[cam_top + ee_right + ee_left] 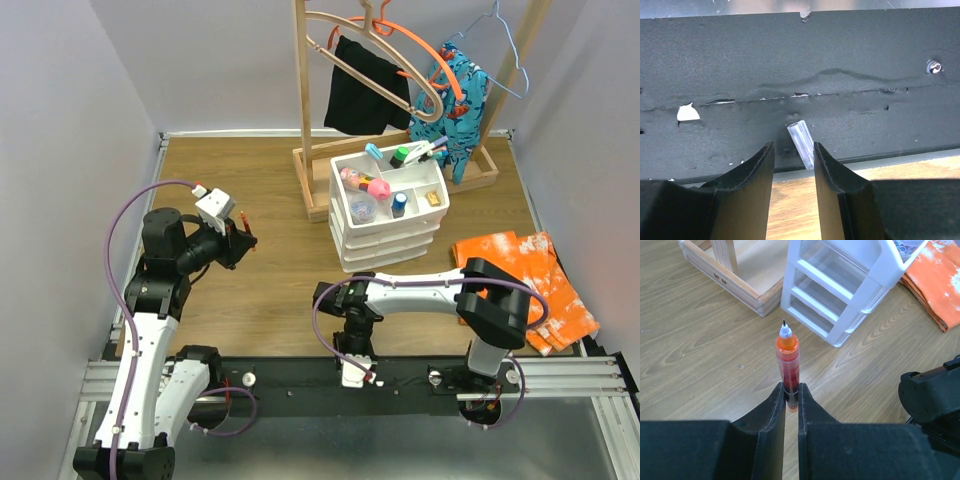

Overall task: Sort the stationery into containers
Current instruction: Close the pen cap on the pen.

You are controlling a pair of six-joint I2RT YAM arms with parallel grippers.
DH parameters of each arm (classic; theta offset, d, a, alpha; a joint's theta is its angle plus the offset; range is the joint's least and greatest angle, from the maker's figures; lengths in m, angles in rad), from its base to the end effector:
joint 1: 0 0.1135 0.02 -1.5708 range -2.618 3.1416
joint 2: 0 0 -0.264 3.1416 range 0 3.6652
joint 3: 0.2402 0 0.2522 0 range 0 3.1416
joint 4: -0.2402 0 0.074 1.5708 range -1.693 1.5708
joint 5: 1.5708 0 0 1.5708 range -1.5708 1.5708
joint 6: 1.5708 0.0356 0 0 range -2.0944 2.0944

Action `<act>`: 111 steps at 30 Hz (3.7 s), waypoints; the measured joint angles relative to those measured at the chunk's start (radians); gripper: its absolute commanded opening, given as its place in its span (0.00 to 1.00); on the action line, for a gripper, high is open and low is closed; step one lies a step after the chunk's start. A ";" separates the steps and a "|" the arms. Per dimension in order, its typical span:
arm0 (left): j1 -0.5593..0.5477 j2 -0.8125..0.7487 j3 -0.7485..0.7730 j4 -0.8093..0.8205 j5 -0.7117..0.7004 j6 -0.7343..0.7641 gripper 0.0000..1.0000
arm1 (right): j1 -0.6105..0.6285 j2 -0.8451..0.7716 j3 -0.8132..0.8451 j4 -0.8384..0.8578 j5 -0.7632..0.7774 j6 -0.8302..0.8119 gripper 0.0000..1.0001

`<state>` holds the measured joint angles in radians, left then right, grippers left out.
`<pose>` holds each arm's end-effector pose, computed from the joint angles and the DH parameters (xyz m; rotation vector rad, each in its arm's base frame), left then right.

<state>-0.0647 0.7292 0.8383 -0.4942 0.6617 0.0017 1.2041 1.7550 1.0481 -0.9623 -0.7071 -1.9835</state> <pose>0.1530 -0.0318 0.3374 0.4974 1.8653 -0.6856 0.0801 0.2731 0.1590 -2.7887 -0.0135 1.0040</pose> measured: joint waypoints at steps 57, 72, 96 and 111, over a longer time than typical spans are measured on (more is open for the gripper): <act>0.024 0.036 0.005 -0.100 0.191 0.041 0.12 | -0.044 -0.043 0.322 0.114 0.053 0.632 0.01; 0.024 0.050 -0.009 -0.031 0.211 -0.040 0.13 | -0.089 0.106 0.192 0.457 0.201 1.263 0.01; 0.024 0.049 -0.028 -0.006 0.211 -0.055 0.13 | -0.092 0.121 0.095 0.689 0.349 1.409 0.32; 0.024 0.055 -0.029 0.009 0.211 -0.066 0.13 | -0.076 0.108 0.084 0.706 0.380 1.431 0.04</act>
<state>-0.0406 0.7837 0.8097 -0.4854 0.8722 -0.0639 1.1278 1.8633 1.1320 -0.2562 -0.3275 -0.5526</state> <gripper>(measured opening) 0.187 0.073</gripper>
